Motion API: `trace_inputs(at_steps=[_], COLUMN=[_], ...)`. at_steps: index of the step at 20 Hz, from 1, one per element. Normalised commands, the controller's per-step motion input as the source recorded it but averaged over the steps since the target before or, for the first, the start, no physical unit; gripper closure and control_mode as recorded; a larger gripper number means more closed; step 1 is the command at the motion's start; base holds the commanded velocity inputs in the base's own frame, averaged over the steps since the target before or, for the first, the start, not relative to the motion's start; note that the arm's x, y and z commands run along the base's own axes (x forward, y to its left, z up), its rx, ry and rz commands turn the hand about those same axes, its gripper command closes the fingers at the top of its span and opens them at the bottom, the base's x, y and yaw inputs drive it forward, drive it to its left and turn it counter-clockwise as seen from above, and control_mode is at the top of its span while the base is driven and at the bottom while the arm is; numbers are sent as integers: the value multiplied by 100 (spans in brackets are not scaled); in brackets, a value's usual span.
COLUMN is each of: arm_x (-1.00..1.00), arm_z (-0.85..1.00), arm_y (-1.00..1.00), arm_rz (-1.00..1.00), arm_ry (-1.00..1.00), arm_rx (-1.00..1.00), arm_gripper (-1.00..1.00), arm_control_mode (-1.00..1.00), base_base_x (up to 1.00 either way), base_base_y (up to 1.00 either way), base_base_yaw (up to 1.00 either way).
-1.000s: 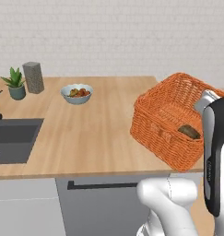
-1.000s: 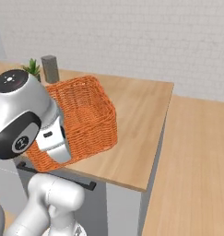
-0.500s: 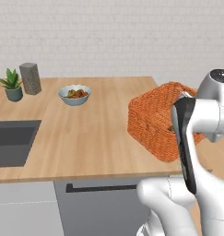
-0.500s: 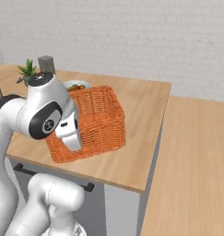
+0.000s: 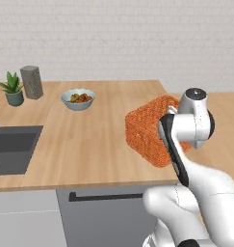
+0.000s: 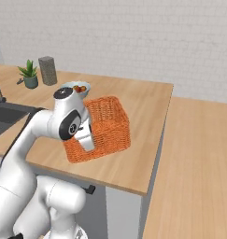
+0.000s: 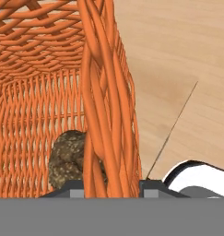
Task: Open the cabinet, pick up the bread from the cabinet and place it in the basket. Then move the basket to the dining counter.
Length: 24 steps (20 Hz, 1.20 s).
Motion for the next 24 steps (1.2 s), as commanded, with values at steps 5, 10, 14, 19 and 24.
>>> trace_inputs(at_steps=[5,10,14,19,24], arm_x=[99,80,56,44,26], arm_z=[-53,-64,-61,-55,-26], arm_y=[0,0,0,0,10], arm_rz=[3,1,0,0,0], arm_ry=[4,12,14,13,3], arm_rx=[0,0,0,0,0], arm_gripper=[100,100,100,100,-100], arm_control_mode=[-100,-100,-100,-100,-100], base_base_x=[0,0,0,0,0], base_base_y=[0,0,0,0,0], base_base_yaw=[0,0,0,0,0])
